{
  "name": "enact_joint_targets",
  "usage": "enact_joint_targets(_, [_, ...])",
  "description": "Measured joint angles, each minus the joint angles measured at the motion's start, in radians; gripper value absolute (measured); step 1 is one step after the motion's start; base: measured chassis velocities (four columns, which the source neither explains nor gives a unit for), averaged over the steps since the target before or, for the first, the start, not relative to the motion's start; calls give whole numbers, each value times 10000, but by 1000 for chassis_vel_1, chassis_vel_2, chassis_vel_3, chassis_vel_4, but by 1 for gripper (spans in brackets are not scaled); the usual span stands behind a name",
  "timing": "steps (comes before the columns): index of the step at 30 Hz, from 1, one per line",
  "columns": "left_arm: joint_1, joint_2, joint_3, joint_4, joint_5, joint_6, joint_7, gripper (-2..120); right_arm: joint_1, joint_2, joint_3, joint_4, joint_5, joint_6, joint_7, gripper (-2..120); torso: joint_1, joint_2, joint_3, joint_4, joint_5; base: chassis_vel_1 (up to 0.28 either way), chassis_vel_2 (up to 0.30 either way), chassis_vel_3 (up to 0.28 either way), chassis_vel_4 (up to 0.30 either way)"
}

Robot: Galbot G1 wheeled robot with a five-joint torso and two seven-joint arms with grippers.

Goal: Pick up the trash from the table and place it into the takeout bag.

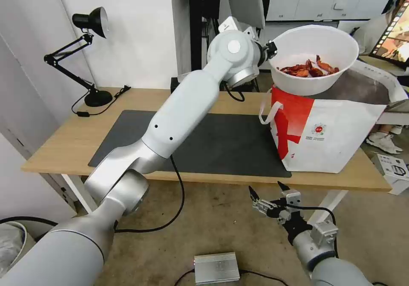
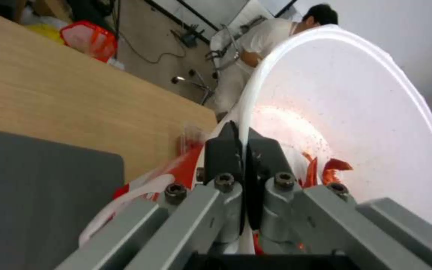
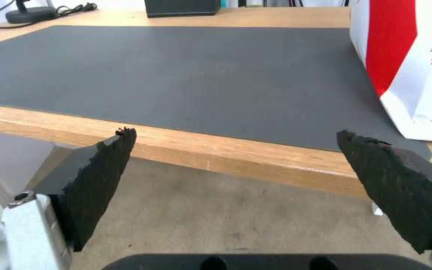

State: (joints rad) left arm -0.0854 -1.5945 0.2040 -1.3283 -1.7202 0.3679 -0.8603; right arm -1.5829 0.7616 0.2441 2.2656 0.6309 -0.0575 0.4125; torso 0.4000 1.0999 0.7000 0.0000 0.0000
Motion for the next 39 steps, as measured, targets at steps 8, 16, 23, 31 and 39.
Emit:
enact_joint_targets(8, [-15, -1, 100, 41, 127, -545, 114, 0, 0, 0, 0, 0, 0, 0, 0, 100, 0, 0, 0, 0, 0, 0, 0, 0, 0])
enact_joint_targets(16, [-6, -9, 284, -44, 127, -871, 623, 0, 0, 0, 0, 0, 0, 0, 0, 100, 0, 2, 0, 0, 0, 0, 0, 0, 0])
enact_joint_targets(23, [207, -9, 644, 27, 314, -912, 752, 0, 0, 0, 0, 0, 0, 0, 0, 100, 0, 2, 0, 0, 0, 0, 0, 0, 0])
enact_joint_targets(31, [349, -6, 996, 49, 505, -856, 791, 0, 0, 0, 0, 0, 0, 0, 0, 100, 0, 2, 0, 0, 1, 0, 0, 0, 0])
enact_joint_targets(39, [298, 0, 992, -29, 638, -529, 757, 8, 0, 0, 0, 0, 0, 0, 0, 100, 0, 1, 0, 0, -1, 0, 0, 0, 0])
